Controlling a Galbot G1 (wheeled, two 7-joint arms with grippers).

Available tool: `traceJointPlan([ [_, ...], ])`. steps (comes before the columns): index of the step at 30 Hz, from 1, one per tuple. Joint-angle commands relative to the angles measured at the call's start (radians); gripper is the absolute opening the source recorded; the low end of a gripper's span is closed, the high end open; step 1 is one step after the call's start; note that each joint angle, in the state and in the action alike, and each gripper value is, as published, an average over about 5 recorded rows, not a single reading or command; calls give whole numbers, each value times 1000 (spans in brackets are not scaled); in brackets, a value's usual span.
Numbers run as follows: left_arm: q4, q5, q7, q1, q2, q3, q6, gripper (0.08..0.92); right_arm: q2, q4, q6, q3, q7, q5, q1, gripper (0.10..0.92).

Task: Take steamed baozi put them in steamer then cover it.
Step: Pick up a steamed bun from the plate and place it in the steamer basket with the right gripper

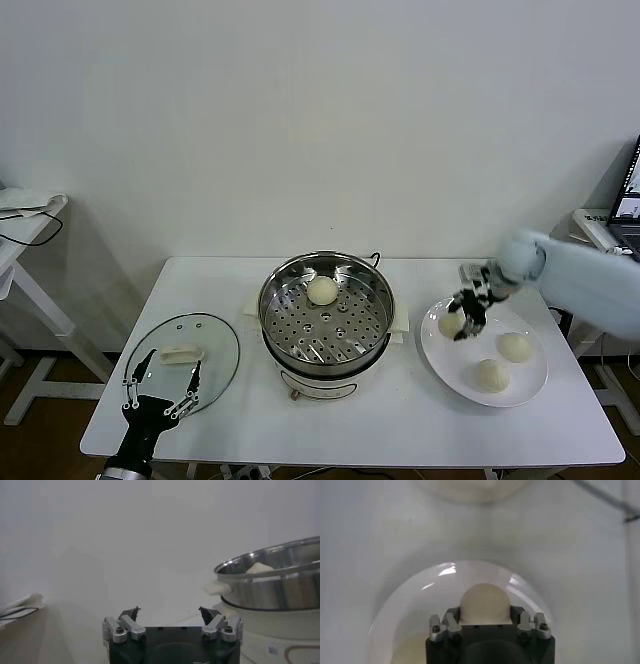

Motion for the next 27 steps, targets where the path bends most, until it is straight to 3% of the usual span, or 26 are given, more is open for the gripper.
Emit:
traceJointPlan([
  [1,-3,0,-1,-7,5,2,2,823,117,59,-8,-106,-172,98,345,653],
  [11,2,-3,-6,-26,14,11,7,823,412,182,-153,-192,-53,366,440,655],
  [19,-1,0,-8,-25,12,18,9,823,568,156,-231,-208,93,462,299,651],
  [27,5,2,-9,-25,7,19,7,823,657,106,-255,-229,168,453,218,639],
])
